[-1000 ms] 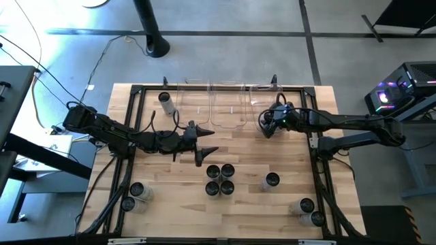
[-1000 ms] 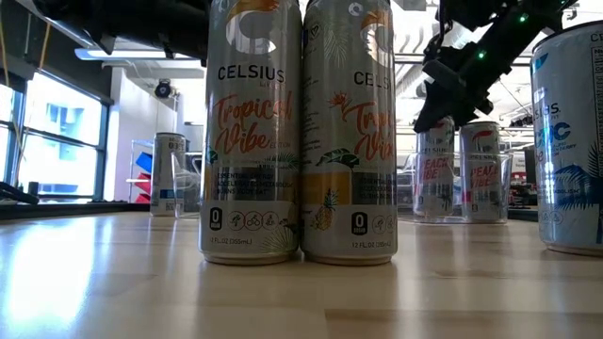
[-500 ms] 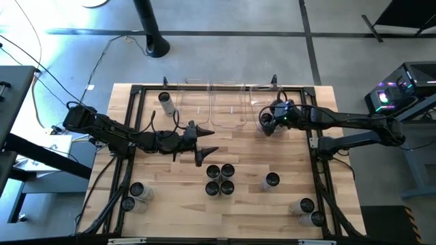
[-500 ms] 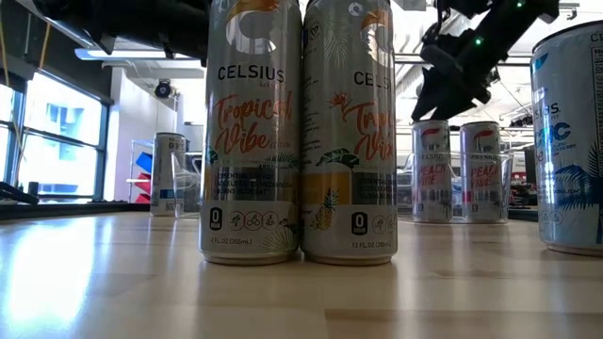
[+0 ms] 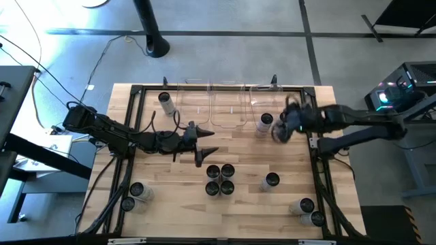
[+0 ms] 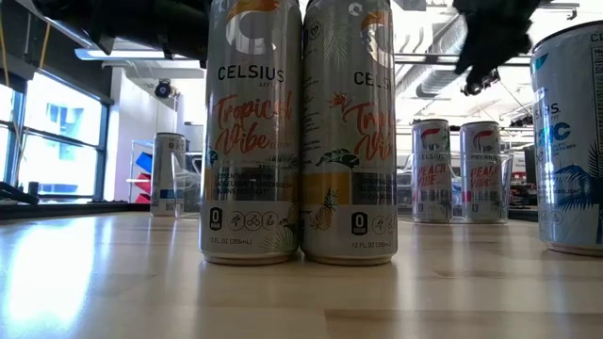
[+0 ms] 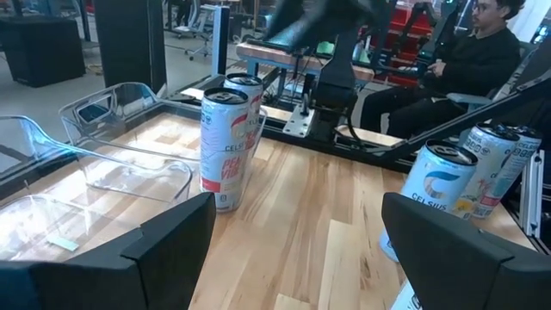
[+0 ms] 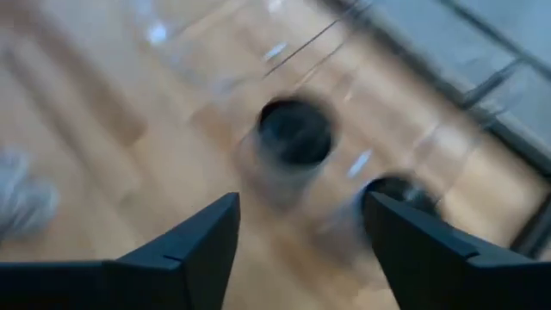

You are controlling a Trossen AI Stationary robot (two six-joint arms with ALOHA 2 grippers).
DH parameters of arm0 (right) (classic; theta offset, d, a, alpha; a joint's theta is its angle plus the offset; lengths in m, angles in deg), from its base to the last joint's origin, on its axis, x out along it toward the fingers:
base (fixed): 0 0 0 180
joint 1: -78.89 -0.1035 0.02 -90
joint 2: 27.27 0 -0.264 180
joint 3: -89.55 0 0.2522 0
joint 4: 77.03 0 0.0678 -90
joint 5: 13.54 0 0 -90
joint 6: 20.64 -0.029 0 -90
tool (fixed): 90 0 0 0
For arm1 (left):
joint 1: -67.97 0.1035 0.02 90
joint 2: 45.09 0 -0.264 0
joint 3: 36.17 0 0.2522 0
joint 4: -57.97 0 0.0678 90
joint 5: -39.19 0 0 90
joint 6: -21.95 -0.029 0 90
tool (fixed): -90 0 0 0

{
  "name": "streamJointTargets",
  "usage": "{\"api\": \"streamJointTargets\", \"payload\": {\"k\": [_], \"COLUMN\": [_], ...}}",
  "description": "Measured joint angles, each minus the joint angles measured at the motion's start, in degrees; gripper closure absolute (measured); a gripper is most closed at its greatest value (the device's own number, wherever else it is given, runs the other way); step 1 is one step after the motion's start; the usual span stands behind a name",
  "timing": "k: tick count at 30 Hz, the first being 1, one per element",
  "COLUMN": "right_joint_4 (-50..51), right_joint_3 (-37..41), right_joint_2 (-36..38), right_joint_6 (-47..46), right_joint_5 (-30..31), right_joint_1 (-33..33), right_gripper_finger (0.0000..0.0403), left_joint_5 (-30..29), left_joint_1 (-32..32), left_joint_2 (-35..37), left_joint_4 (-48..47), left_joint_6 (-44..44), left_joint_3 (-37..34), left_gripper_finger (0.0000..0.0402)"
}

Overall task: Sort soda cans
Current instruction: Adjust the right transparent bin on the table

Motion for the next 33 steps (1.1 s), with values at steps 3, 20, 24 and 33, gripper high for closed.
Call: {"api": "streamJointTargets", "payload": {"k": [3,20,24,33], "right_joint_4": [5.4,5.6,1.7,-12.5], "right_joint_3": [2.4,23.0,24.4,26.3], "right_joint_2": [-0.2,-0.4,-0.4,-0.4], "right_joint_6": [-7.2,-25.5,-21.6,-7.8], "right_joint_5": [0.2,4.7,5.8,3.7], "right_joint_1": [-6.1,2.1,6.4,10.5], "right_gripper_finger": [0.0192,0.0284,0.0290,0.0291], "left_joint_5": [0.0,0.0,0.0,0.0], "left_joint_1": [-0.3,-0.4,-0.4,-0.4], "left_joint_2": [0.0,0.0,0.0,0.0], "left_joint_4": [0.0,0.2,0.2,0.2], "left_joint_6": [0.1,0.0,0.0,0.0], "left_joint_3": [0.0,0.0,0.0,0.0], "left_gripper_finger": [0.0074,0.0074,0.0074,0.0074]}}
